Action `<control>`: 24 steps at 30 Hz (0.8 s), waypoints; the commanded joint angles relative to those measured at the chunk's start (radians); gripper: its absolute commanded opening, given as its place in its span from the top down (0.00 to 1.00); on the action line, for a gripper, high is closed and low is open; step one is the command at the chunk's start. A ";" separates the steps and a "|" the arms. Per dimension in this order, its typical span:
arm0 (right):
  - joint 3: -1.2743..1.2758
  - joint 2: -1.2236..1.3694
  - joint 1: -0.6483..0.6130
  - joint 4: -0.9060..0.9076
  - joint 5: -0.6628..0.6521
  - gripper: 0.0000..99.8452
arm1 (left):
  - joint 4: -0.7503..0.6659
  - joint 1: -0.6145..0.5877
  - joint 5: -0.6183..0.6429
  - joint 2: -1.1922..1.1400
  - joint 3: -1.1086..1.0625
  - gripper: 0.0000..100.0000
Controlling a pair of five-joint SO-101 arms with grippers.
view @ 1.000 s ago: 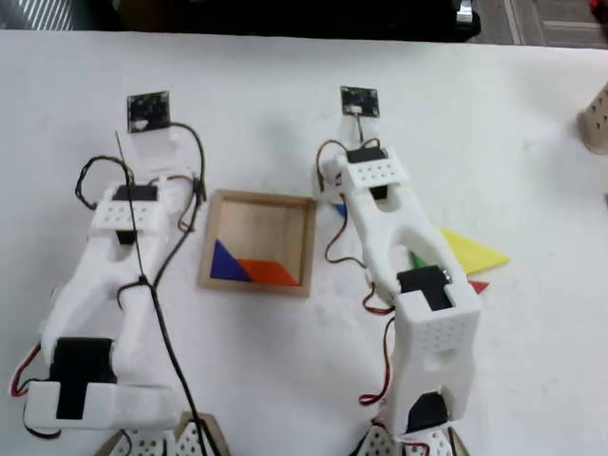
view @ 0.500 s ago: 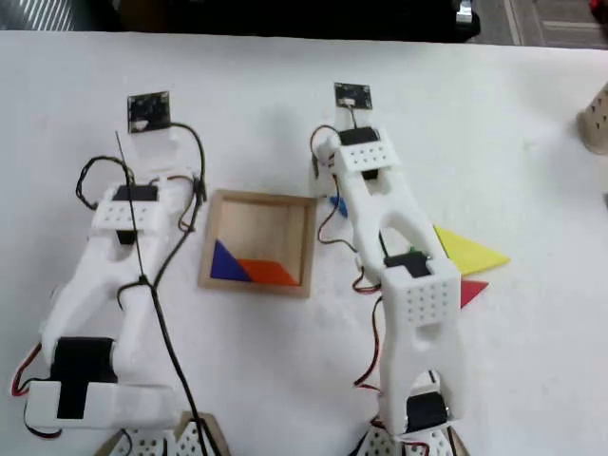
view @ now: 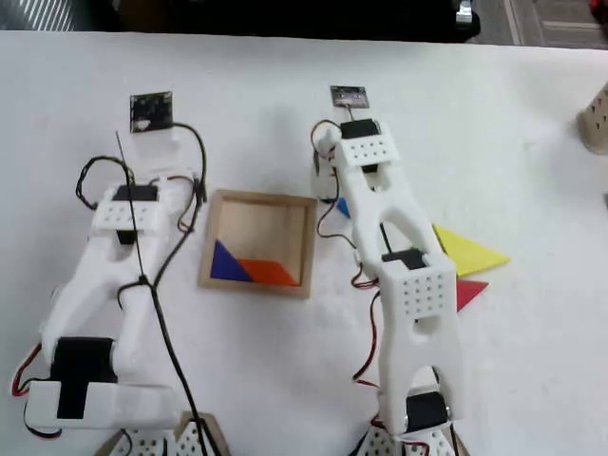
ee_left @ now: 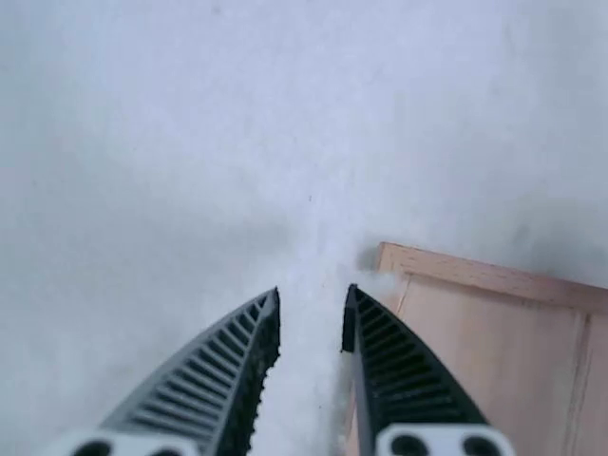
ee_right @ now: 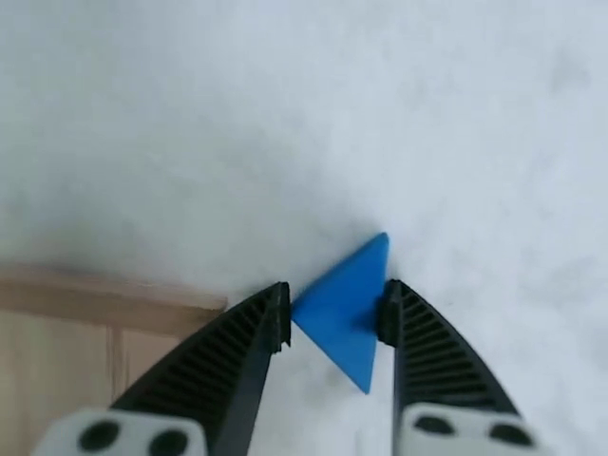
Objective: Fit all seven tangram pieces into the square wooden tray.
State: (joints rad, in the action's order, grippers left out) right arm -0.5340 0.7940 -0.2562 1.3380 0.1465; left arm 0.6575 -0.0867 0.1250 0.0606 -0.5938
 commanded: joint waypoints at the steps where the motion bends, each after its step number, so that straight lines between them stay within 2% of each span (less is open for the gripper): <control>1: -0.006 -0.002 0.030 0.035 -0.009 0.84 | 0.005 -0.002 -0.012 0.007 0.021 0.87; 4: -0.006 -0.002 0.030 0.035 -0.009 0.85 | 0.006 -0.002 -0.012 0.007 0.021 0.87; 9: -0.006 -0.002 0.044 0.045 -0.009 0.95 | 0.006 -0.002 -0.012 0.007 0.021 0.87; 15: -0.006 -0.002 0.045 0.073 -0.011 0.93 | 0.006 -0.002 -0.012 0.008 0.021 0.87; 24: -0.012 -0.012 0.047 0.104 -0.011 0.98 | 0.006 -0.004 -0.012 0.008 0.021 0.87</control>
State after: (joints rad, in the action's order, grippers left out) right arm -0.5340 0.7940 -0.2163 1.3963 0.1435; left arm 0.6575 -0.0867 0.1220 0.0606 -0.5938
